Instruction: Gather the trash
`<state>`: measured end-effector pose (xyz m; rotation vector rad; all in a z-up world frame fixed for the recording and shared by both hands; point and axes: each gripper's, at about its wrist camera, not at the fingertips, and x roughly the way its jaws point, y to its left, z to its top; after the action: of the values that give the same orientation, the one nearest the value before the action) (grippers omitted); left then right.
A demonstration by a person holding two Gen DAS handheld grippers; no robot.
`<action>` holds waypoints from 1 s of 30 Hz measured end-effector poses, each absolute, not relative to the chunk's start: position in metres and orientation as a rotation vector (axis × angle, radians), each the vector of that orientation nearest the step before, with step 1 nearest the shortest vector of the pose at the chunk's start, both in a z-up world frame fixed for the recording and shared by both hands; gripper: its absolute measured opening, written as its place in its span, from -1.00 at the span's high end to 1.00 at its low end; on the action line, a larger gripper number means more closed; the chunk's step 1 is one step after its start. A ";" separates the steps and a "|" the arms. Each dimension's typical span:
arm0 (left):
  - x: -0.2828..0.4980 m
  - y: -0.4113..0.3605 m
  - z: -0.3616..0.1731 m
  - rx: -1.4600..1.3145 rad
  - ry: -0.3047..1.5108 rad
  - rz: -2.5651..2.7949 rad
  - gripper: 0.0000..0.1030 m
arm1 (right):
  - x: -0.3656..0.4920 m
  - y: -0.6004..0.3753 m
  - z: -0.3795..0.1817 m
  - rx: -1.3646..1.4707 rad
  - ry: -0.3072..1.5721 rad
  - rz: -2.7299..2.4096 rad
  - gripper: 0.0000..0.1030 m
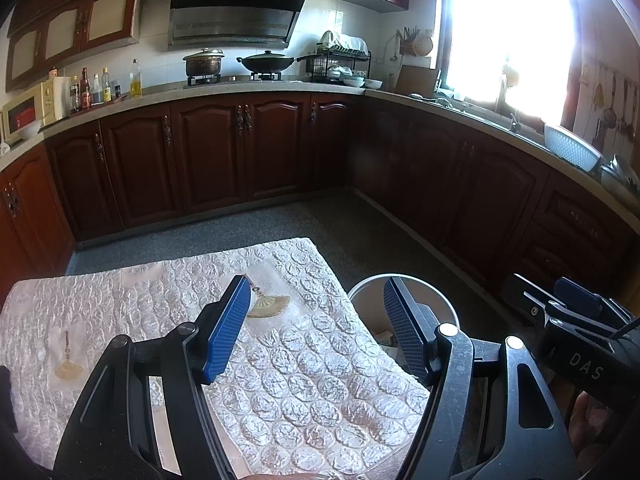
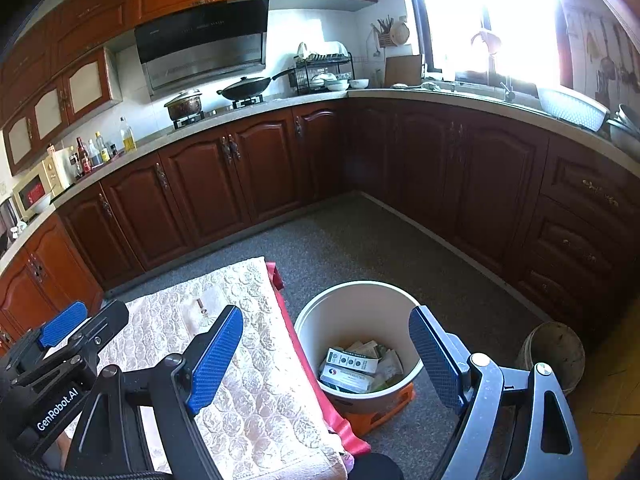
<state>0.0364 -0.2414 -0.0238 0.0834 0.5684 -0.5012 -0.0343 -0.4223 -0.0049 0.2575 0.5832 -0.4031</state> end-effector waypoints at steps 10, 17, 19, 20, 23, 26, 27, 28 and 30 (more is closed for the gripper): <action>0.036 -0.244 -0.023 0.091 0.564 -0.501 -0.33 | -0.033 -0.422 -0.006 0.255 0.587 -0.399 -0.61; 0.036 -0.245 -0.023 0.093 0.566 -0.503 -0.33 | -0.033 -0.423 -0.006 0.257 0.590 -0.398 -0.61; 0.036 -0.245 -0.023 0.093 0.566 -0.501 -0.33 | -0.033 -0.423 -0.006 0.257 0.589 -0.398 -0.61; 0.036 -0.245 -0.023 0.092 0.566 -0.501 -0.33 | -0.033 -0.423 -0.006 0.257 0.590 -0.399 -0.61; 0.037 -0.246 -0.023 0.094 0.567 -0.503 -0.33 | -0.033 -0.423 -0.007 0.256 0.591 -0.397 -0.61; 0.037 -0.246 -0.023 0.093 0.569 -0.505 -0.33 | -0.033 -0.424 -0.007 0.253 0.589 -0.396 -0.61; 0.037 -0.246 -0.023 0.094 0.569 -0.506 -0.33 | -0.033 -0.423 -0.007 0.253 0.589 -0.396 -0.61; 0.037 -0.246 -0.023 0.095 0.569 -0.506 -0.33 | -0.033 -0.423 -0.007 0.253 0.590 -0.397 -0.61; 0.037 -0.246 -0.024 0.095 0.572 -0.508 -0.33 | -0.033 -0.423 -0.007 0.255 0.591 -0.397 -0.61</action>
<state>0.0370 -0.2461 -0.0237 0.0953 0.5717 -0.5080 -0.0328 -0.4234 -0.0074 0.2551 0.5912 -0.3967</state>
